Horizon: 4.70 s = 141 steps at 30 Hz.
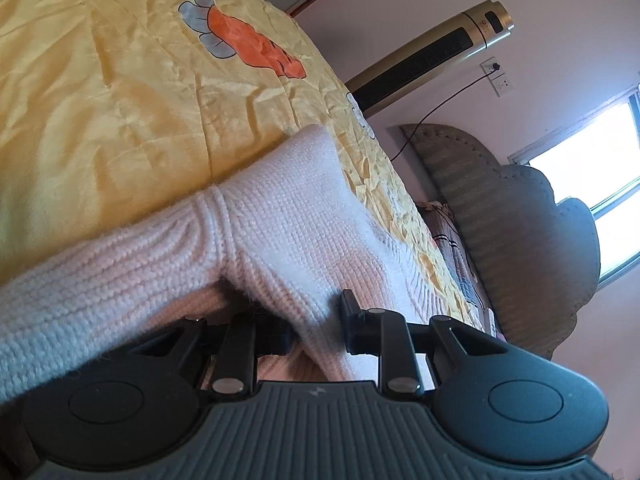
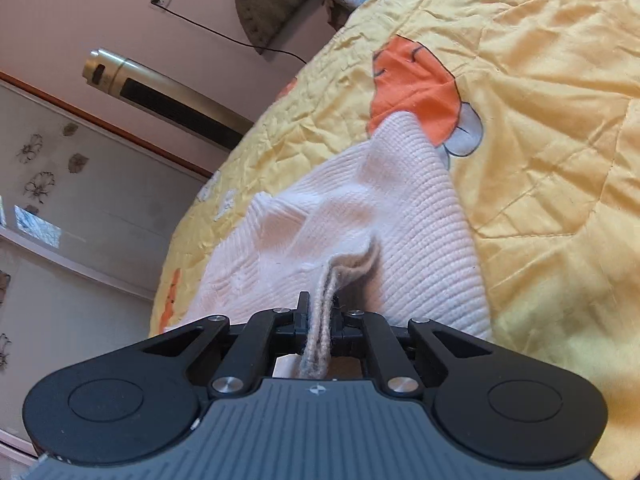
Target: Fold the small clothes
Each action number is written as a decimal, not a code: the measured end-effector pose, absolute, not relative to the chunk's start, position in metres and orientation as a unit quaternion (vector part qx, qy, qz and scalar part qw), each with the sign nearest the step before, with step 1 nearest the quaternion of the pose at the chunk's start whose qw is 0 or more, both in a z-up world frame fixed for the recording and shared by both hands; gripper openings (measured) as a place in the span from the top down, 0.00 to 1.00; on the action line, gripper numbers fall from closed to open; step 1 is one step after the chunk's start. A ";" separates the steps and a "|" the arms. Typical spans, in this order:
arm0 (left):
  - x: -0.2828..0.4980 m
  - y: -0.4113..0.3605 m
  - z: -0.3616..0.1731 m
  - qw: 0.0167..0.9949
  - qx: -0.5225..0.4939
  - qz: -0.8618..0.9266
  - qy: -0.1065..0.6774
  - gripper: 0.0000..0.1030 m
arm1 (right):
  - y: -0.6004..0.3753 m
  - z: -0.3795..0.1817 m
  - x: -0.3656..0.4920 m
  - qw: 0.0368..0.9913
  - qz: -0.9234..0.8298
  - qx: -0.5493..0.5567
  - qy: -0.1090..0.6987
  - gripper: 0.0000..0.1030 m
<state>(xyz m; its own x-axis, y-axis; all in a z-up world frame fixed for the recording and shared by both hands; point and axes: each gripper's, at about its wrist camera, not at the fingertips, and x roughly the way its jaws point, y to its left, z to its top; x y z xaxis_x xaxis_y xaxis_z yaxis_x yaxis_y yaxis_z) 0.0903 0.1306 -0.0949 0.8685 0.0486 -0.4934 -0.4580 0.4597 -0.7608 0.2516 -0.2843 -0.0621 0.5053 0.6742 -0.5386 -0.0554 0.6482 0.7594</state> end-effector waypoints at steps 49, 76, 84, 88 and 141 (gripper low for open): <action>-0.139 0.097 -0.047 0.886 -0.260 0.144 0.357 0.08 | -0.309 -0.040 -0.021 0.866 0.170 0.001 0.471 0.25; -0.126 0.089 -0.049 0.857 -0.333 0.077 0.386 0.63 | -0.318 -0.056 -0.017 0.801 0.271 0.182 0.503 0.37; -0.123 0.081 -0.052 0.869 -0.295 0.068 0.391 0.63 | -0.306 -0.051 -0.024 0.809 0.282 0.140 0.497 0.38; -0.120 0.066 -0.051 0.885 -0.267 0.041 0.380 0.51 | -0.309 -0.051 -0.027 0.821 0.265 0.120 0.492 0.73; 0.160 0.163 -0.055 0.893 -0.214 0.133 0.374 0.69 | -0.276 -0.048 0.243 0.857 0.189 0.120 0.465 0.73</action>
<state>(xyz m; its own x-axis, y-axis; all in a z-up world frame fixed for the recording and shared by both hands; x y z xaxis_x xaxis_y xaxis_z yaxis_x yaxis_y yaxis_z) 0.1598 0.1629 -0.0552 0.6847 0.0778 -0.7247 -0.3974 0.8733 -0.2817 0.2435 -0.2756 -0.0476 0.4960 0.4348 -0.7516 -0.2119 0.9000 0.3808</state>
